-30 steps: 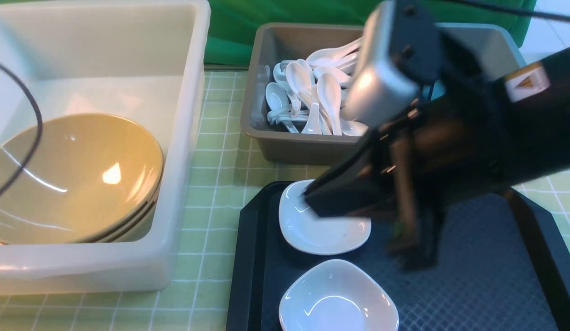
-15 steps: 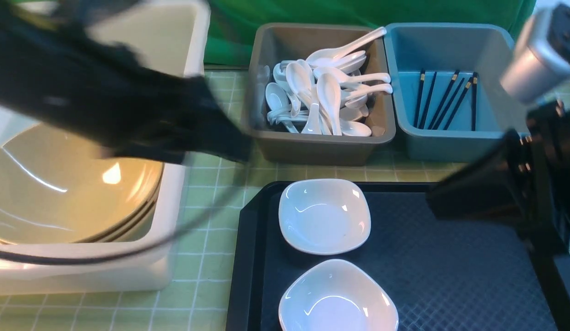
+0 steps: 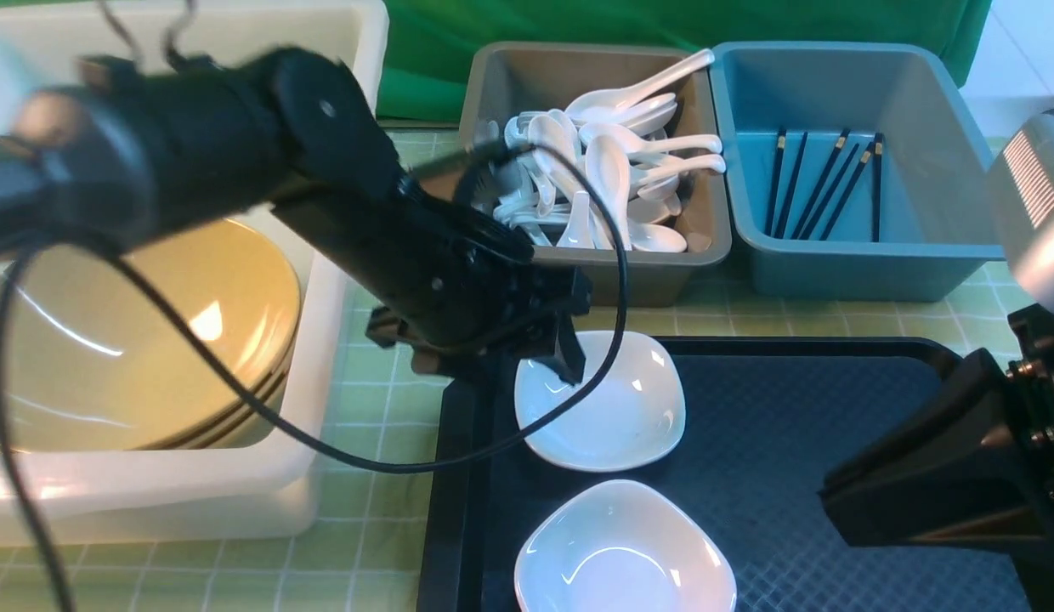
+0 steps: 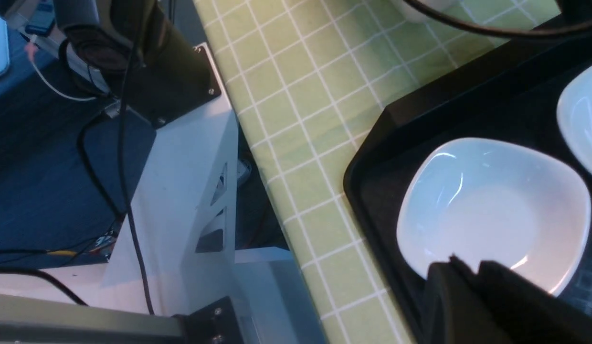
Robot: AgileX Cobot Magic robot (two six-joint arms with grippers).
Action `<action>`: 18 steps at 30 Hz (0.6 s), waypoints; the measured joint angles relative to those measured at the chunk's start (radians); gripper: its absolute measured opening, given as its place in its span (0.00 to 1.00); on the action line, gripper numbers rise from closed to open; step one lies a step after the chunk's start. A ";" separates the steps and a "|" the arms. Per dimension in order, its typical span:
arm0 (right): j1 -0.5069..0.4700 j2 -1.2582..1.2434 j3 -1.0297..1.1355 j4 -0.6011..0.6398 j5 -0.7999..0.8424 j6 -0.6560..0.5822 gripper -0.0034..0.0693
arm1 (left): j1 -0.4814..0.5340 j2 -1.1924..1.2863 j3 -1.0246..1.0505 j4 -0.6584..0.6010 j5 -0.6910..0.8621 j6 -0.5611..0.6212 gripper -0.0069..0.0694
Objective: On green table put chopsticks spoon bowls plates into blue grey white boxes.
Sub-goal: 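Grasp the small white bowl on the black tray by its rim with the left gripper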
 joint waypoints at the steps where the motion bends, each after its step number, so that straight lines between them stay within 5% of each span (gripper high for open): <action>1: 0.000 0.000 0.000 0.000 0.000 0.000 0.15 | 0.003 0.021 0.000 -0.002 -0.010 0.000 0.62; 18: 0.000 0.000 0.000 0.007 0.001 -0.001 0.18 | 0.010 0.159 0.000 -0.016 -0.165 -0.026 0.58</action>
